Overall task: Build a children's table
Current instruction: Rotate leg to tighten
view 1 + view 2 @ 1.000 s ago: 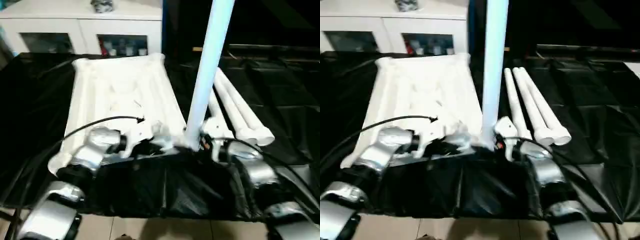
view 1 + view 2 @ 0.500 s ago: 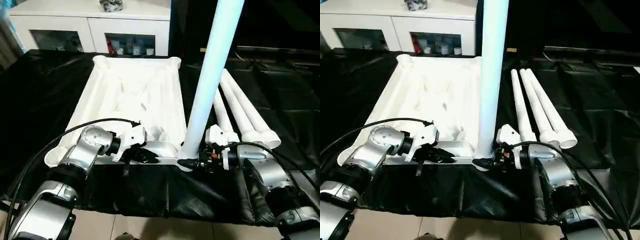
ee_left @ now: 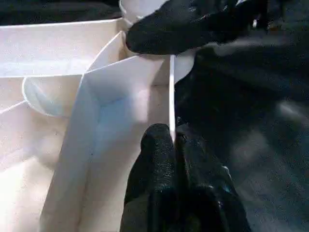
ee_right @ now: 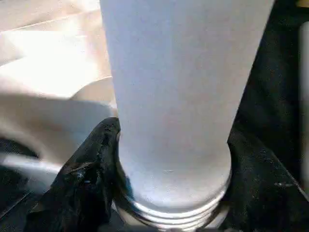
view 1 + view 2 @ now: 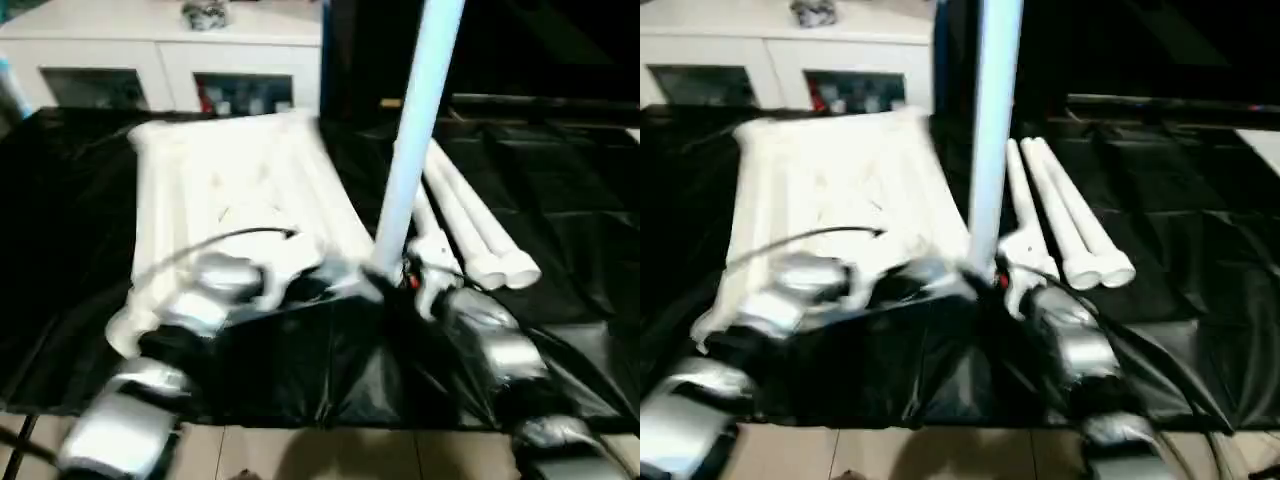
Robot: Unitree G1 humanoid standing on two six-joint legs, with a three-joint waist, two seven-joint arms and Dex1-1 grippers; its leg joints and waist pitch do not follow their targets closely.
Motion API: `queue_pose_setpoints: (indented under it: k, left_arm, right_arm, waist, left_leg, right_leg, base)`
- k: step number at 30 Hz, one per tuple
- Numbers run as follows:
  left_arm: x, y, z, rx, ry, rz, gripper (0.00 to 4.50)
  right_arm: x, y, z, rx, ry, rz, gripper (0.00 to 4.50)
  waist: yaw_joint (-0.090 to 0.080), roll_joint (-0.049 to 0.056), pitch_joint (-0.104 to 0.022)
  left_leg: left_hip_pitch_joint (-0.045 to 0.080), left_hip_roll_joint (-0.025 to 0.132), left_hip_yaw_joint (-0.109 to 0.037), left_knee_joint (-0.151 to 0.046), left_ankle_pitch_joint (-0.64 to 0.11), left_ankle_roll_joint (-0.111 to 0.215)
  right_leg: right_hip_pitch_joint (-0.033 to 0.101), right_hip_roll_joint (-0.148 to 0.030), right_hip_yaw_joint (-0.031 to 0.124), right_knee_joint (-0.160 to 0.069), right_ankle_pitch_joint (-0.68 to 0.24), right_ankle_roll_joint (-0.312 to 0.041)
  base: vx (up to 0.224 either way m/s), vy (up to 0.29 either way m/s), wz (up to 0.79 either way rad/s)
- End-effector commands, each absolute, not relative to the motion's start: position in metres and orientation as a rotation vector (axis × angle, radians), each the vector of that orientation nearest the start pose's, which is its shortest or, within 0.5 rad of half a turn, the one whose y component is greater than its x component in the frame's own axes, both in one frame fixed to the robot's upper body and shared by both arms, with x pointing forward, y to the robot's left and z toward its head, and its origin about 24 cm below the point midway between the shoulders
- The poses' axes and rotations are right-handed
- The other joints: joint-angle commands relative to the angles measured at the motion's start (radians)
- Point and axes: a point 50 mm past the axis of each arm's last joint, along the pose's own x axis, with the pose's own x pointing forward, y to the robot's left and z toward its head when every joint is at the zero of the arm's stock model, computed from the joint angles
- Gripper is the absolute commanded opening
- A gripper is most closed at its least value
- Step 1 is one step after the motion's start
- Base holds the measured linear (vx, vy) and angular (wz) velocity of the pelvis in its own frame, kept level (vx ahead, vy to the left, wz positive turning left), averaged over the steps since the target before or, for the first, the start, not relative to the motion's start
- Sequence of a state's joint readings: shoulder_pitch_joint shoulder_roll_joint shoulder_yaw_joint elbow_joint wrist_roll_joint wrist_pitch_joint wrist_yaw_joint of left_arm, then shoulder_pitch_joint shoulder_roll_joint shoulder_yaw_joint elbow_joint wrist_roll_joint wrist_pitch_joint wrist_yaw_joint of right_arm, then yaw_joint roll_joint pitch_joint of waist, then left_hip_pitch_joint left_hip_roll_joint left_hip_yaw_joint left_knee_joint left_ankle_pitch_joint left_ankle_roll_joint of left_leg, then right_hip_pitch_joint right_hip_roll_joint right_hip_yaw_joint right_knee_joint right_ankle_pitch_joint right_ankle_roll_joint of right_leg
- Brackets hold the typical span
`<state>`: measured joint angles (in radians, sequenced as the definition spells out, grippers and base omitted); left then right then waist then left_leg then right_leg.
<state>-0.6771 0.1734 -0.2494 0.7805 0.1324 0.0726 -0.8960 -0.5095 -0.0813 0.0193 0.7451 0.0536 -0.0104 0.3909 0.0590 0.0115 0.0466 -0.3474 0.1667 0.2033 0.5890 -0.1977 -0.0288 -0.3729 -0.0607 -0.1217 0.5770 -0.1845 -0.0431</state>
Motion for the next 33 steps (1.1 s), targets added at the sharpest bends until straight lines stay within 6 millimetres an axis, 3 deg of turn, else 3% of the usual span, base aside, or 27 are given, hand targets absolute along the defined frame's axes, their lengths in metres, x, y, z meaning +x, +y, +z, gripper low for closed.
queue_pose_setpoints:
  k: [1,2,5,13,17,20,26,27,33]
  left_arm:
    - [0.331,0.052,0.044,0.377,0.340,-1.158,0.00]
    - [0.329,0.048,0.042,0.376,0.341,-1.161,0.00]
    - [0.327,0.048,0.041,0.377,0.344,-1.175,0.00]
    - [0.323,0.075,0.041,0.424,0.307,-1.245,0.00]
    - [0.320,0.094,0.041,0.435,0.321,-1.322,0.00]
    - [0.318,0.104,0.043,0.442,0.329,-1.369,0.00]
    - [0.313,0.116,0.045,0.425,0.350,-1.462,0.00]
    - [0.313,0.118,0.046,0.431,0.353,-1.478,0.00]
    - [0.311,0.123,0.047,0.438,0.373,-1.535,0.00]
  right_arm:
    - [0.321,-0.087,-0.005,-0.029,0.363,0.500,2.72]
    - [0.322,-0.079,-0.003,-0.030,0.342,0.502,2.72]
    - [0.324,-0.078,0.002,-0.029,0.296,0.501,3.42]
    - [0.323,-0.106,0.008,-0.065,0.261,0.635,3.99]
    - [0.315,-0.125,0.012,-0.130,0.268,0.847,3.99]
    - [0.307,-0.133,0.014,-0.147,0.286,0.982,3.99]
    - [0.293,-0.142,0.020,-0.166,0.322,1.208,3.60]
    - [0.290,-0.143,0.022,-0.171,0.331,1.249,3.52]
    - [0.284,-0.142,0.024,-0.176,0.365,1.346,3.05]
  waist:
    - [-0.005,-0.001,-0.045]
    - [-0.005,-0.001,-0.046]
    - [-0.005,0.001,-0.048]
    - [0.000,-0.005,-0.056]
    - [0.012,-0.004,-0.061]
    - [0.022,-0.005,-0.062]
    - [0.037,-0.004,-0.060]
    - [0.037,-0.008,-0.060]
    - [0.042,-0.006,-0.060]
  left_leg:
    - [0.017,0.081,-0.054,-0.075,-0.293,0.002]
    - [0.016,0.081,-0.054,-0.075,-0.287,0.007]
    - [0.012,0.085,-0.053,-0.078,-0.276,0.022]
    - [0.002,0.085,-0.044,-0.072,-0.191,0.067]
    - [-0.002,0.083,-0.039,-0.067,-0.130,0.102]
    - [-0.004,0.089,-0.037,-0.065,-0.116,0.125]
    - [0.001,0.090,-0.038,-0.067,-0.141,0.109]
    - [0.002,0.091,-0.037,-0.066,-0.141,0.111]
    - [0.000,0.092,-0.039,-0.067,-0.137,0.098]
  right_leg:
    - [0.023,-0.131,0.076,-0.108,-0.510,-0.104]
    - [0.022,-0.130,0.075,-0.108,-0.504,-0.100]
    - [0.024,-0.128,0.079,-0.101,-0.447,-0.107]
    - [0.036,-0.126,0.084,-0.076,-0.266,-0.164]
    - [0.043,-0.124,0.081,-0.065,-0.200,-0.173]
    - [0.041,-0.117,0.077,-0.057,-0.161,-0.171]
    - [0.037,-0.120,0.078,-0.067,-0.247,-0.151]
    - [0.037,-0.119,0.079,-0.067,-0.245,-0.149]
    - [0.036,-0.121,0.078,-0.064,-0.245,-0.156]
  base:
    - [0.000,0.000,0.00]
    - [0.000,0.000,0.00]
    - [0.000,0.000,0.00]
    - [0.000,0.000,0.00]
    - [0.000,0.000,0.00]
    - [0.000,0.000,0.00]
    - [0.000,0.000,0.00]
    - [0.000,0.000,0.00]
    - [0.000,0.000,0.00]
